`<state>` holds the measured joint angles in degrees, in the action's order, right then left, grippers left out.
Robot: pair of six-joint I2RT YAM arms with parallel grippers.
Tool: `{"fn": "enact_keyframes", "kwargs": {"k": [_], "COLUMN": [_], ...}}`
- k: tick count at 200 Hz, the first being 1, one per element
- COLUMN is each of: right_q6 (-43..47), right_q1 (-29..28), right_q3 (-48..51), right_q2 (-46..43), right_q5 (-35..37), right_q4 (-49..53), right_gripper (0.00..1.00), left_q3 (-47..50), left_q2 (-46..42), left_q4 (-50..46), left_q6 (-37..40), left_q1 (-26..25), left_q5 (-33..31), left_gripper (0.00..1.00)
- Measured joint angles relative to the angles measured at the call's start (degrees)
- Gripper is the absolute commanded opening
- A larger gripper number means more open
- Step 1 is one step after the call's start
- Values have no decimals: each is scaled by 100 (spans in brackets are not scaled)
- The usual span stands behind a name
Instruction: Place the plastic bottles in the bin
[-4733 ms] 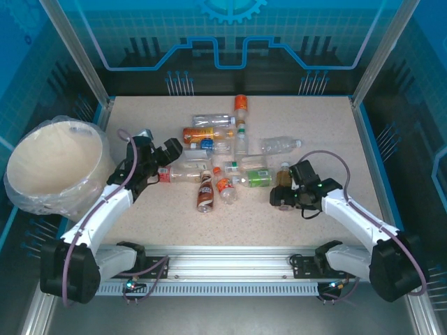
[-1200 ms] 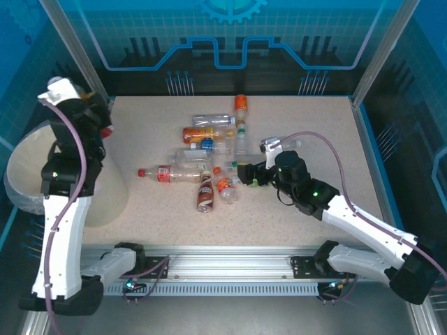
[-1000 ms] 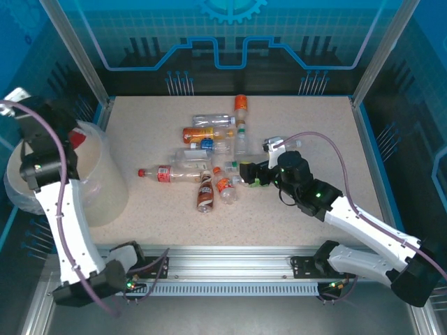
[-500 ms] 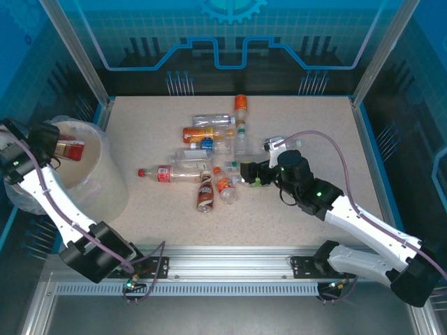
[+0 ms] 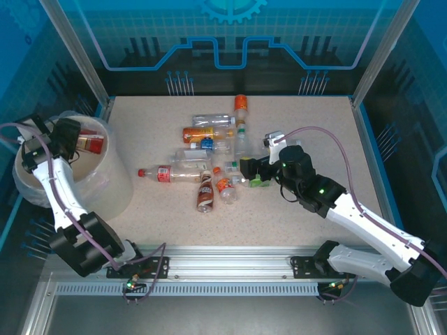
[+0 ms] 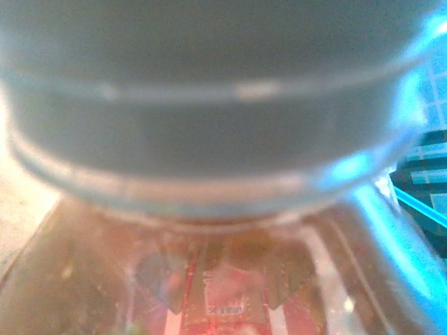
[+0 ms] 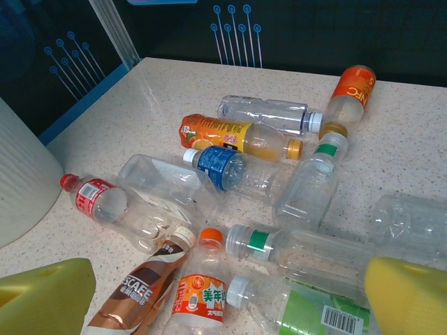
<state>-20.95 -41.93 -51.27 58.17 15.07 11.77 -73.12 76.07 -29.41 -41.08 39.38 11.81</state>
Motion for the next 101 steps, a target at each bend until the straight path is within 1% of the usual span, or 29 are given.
{"fn": "enact_keyframes", "kwargs": {"k": [24, 65, 101], "right_q6": [0, -2, -24], "right_q1": [2, 2, 2], "right_q3": [0, 0, 4], "right_q2": [52, 105, 109], "right_q5": [-42, -52, -37], "right_q4": [0, 0, -4], "right_gripper": [100, 100, 100], "left_q3": [81, 173, 173], "left_q2": [166, 330, 328], "left_q4": [98, 144, 142], "left_q6": [-44, -61, -57], "left_q1": [-98, -201, -201], "left_q5": [-39, -188, -382], "left_gripper": [79, 82, 89]}}
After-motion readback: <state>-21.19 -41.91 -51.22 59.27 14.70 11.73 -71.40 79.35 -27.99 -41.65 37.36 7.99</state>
